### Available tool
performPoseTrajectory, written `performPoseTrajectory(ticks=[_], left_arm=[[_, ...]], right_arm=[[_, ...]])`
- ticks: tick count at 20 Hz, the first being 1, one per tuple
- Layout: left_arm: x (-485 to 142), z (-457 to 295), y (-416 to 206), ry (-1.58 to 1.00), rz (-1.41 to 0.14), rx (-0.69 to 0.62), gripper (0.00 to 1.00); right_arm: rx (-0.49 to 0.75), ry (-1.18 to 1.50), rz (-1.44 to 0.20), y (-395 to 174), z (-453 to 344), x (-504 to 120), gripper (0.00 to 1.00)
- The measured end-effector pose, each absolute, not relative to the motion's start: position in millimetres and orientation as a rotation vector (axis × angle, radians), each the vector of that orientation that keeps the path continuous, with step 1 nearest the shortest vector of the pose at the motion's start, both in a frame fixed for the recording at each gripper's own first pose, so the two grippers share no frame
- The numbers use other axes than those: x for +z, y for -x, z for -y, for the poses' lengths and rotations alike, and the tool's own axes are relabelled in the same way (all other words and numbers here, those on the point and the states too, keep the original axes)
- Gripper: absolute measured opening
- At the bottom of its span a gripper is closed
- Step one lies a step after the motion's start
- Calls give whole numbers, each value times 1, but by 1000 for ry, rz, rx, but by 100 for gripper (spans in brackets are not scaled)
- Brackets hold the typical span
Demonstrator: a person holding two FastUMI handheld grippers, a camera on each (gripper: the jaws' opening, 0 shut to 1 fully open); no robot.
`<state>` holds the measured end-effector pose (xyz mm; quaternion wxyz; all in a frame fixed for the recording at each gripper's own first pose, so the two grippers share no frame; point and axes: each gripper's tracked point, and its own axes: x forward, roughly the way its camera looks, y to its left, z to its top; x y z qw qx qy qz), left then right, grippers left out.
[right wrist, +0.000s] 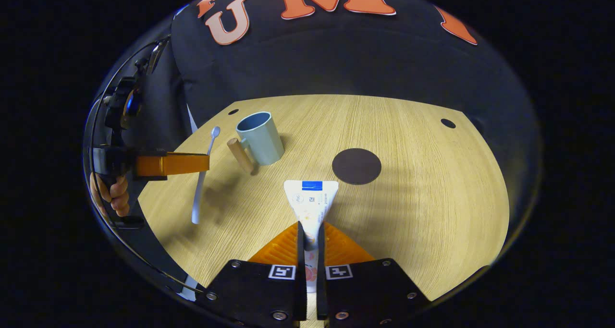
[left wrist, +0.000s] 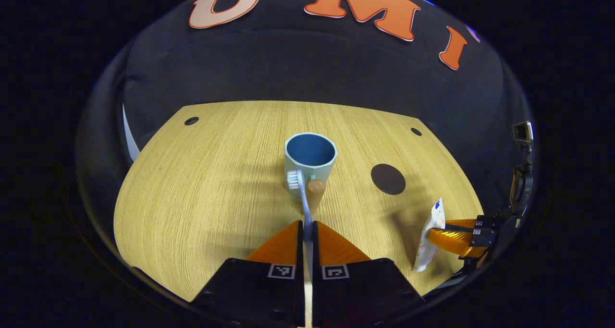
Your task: Put the toothbrush and toothpaste on the desktop into the cup, then pick up the cup and place it on the coaster on the desktop.
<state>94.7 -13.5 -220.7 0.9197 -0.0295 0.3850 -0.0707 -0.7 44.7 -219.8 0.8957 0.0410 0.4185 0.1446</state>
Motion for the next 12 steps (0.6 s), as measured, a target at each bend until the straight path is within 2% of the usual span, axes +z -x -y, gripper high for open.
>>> performPoseTrajectory(ticks=[12], left_arm=[[-169,3,-132,83,-627,-129,6]], right_arm=[[310,-115,-781,-19,-46,-182,8]])
